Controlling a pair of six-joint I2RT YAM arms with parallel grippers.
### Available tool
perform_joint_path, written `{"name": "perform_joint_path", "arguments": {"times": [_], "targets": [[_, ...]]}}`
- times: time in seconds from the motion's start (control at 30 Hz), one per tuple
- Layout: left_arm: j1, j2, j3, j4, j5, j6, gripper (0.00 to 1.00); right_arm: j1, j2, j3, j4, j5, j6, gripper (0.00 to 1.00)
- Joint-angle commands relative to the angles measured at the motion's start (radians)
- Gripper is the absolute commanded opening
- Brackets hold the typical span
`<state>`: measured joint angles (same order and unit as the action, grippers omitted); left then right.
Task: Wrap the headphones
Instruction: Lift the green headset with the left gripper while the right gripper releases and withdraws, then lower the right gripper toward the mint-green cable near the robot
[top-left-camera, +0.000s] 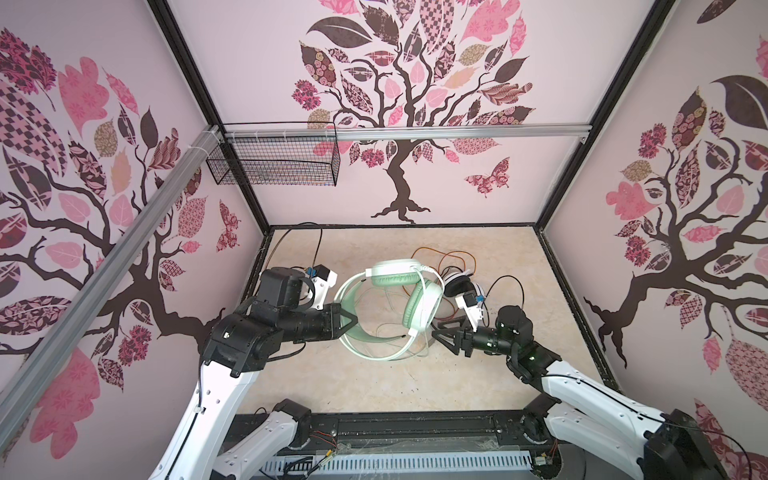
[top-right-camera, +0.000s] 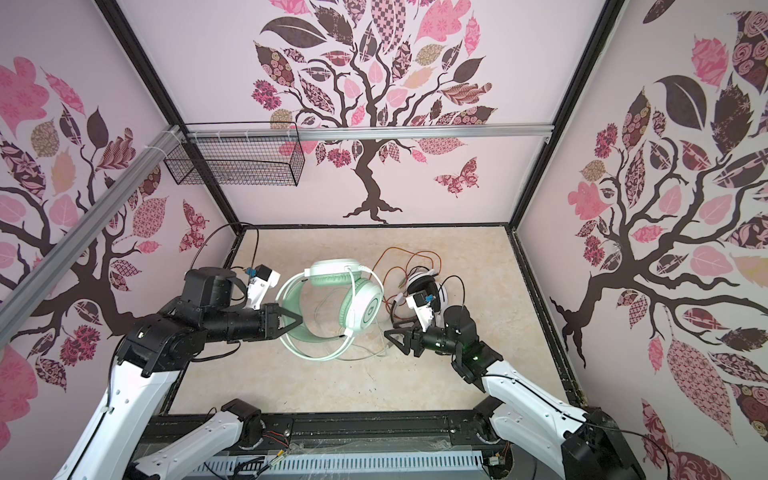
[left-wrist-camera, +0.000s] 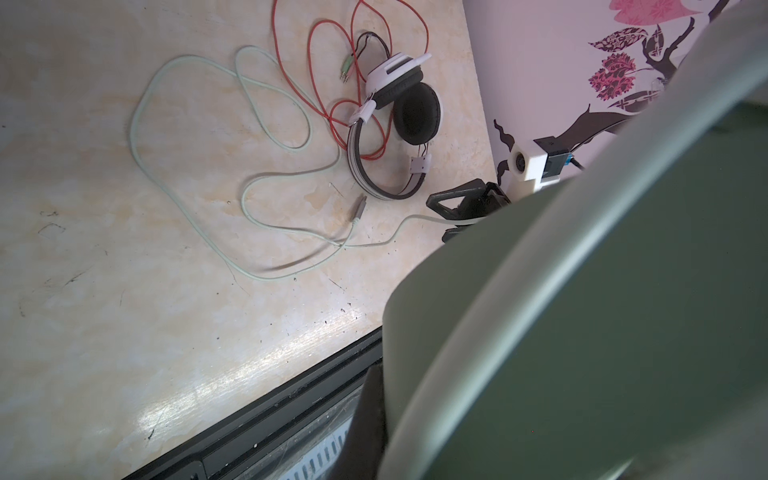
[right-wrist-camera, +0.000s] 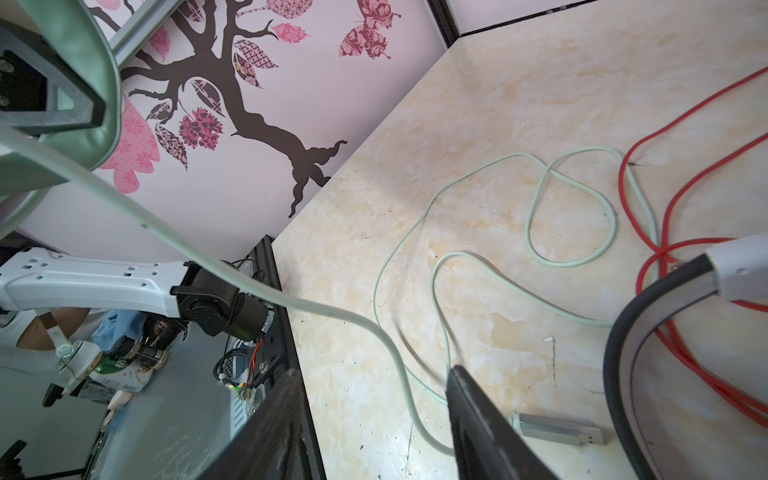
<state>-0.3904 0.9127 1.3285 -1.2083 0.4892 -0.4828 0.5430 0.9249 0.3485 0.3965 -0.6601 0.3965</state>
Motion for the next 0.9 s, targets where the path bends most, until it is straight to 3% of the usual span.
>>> {"name": "perform_joint_path", "arguments": {"times": [0.0,0.17,0.37,0.5,0.57,0.6,0.73,0.8,0.87], "targets": [[0.004,0.0,0.085,0.073,0.022,-0.019,0.0,0.006,0.038,0.016,0.048,-0.045,0.009,0.58],[0.004,0.018,0.154,0.083,0.05,-0.037,0.0,0.027,0.084,0.043,0.049,-0.03,0.009,0.58],[0.004,0.039,0.182,0.073,0.05,-0.03,0.0,0.129,0.14,0.064,-0.013,0.079,-0.028,0.58],[0.004,0.032,0.112,0.088,0.034,-0.037,0.0,0.268,0.107,0.048,-0.056,0.332,-0.017,0.58],[0.004,0.03,0.061,0.094,0.003,-0.039,0.0,0.323,0.062,0.031,-0.127,0.536,0.055,0.6],[0.004,0.028,0.03,0.103,-0.01,-0.04,0.0,0.326,0.032,0.004,-0.147,0.584,0.114,0.6],[0.004,0.024,-0.087,0.166,0.0,-0.057,0.0,0.333,-0.116,-0.122,-0.108,0.607,0.261,0.53],[0.004,0.03,-0.125,0.196,0.012,-0.064,0.0,0.341,-0.172,-0.128,-0.196,0.663,0.307,0.54],[0.004,0.041,-0.154,0.216,0.019,-0.065,0.0,0.346,-0.228,-0.105,-0.365,0.78,0.349,0.61]]}}
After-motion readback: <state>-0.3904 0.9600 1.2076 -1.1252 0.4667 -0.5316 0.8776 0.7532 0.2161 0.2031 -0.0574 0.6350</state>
